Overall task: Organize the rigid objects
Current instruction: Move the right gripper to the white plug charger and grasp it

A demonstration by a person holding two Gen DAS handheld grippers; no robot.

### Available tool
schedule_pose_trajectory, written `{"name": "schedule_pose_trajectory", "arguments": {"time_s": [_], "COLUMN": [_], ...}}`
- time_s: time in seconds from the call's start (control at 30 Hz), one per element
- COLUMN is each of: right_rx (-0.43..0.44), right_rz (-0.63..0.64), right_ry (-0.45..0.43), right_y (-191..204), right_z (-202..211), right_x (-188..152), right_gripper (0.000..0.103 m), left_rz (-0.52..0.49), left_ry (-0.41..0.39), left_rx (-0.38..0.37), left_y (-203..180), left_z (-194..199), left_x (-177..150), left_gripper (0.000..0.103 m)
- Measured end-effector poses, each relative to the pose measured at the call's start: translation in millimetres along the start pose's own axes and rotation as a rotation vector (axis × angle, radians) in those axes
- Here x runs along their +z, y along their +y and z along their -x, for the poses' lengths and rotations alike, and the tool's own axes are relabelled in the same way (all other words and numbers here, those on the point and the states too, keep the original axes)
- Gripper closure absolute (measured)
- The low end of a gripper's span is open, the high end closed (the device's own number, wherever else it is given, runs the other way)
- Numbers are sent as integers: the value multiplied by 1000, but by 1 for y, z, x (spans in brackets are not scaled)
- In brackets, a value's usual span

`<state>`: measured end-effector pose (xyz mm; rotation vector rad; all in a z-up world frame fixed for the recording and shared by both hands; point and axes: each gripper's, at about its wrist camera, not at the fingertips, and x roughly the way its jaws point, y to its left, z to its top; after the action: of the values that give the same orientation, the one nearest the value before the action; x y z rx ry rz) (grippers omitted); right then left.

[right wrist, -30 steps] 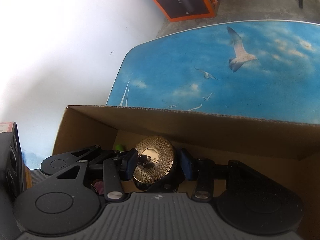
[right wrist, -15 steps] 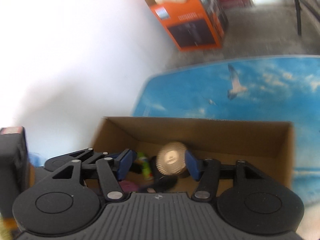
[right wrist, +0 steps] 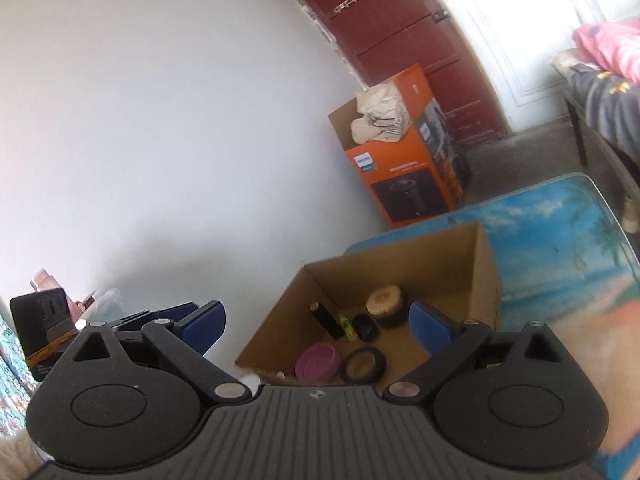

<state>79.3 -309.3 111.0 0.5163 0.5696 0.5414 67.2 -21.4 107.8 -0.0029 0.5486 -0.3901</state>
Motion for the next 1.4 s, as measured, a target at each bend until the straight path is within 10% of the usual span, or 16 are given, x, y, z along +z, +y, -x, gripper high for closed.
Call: {"name": "schedule_pose_trajectory", "arguments": {"time_s": [0.33,0.63,1.4], "right_rx": [-45,-43,-15], "right_rz": [-81,-151,-303], "right_ry": [111,205,294], "right_y": [4,-6,-30], "right_z": [-49,-113,-153], "right_x": [-72,-94,-109], "right_gripper": [8,37,63], "left_rz": [281,129,70], "left_ry": [142,142,107], "left_rx": [-184,35,87], "left_y": [13,-6,-24], "left_z": [-25,-56,-99], "left_x": [-103,-127,-132], "left_gripper": [0,1,67]}}
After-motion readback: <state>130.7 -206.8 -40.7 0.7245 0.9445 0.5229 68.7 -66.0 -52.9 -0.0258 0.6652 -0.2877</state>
